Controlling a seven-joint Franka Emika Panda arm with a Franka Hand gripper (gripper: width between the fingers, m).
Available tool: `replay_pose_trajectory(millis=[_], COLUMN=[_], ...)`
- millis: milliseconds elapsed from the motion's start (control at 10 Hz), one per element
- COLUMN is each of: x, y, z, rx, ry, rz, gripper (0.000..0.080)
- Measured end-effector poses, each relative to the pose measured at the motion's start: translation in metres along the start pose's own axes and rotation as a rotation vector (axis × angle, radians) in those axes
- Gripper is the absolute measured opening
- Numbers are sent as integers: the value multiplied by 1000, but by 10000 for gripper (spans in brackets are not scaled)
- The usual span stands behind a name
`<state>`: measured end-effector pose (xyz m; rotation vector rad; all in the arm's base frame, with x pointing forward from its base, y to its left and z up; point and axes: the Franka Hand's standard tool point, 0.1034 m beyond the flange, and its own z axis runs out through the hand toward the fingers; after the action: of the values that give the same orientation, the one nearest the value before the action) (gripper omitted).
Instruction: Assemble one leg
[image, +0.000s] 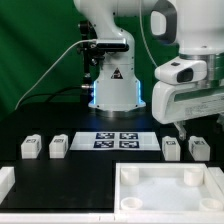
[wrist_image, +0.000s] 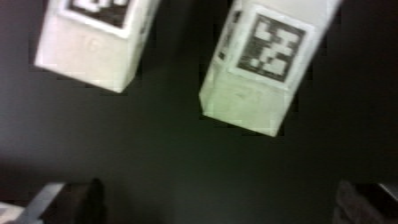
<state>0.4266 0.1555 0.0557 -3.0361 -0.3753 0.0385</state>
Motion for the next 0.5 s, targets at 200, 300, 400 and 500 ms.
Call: replay_pose_trajectory(millis=[200, 300, 400, 500], x=[0, -3, -12, -17], y=[-2, -4, -10, -14], z=[0, 2, 7, 12], rx=[12, 13, 13, 16], ry=[-2, -16, -67, -60], rz=[194, 227, 246, 241], gripper=[649, 649, 649, 649])
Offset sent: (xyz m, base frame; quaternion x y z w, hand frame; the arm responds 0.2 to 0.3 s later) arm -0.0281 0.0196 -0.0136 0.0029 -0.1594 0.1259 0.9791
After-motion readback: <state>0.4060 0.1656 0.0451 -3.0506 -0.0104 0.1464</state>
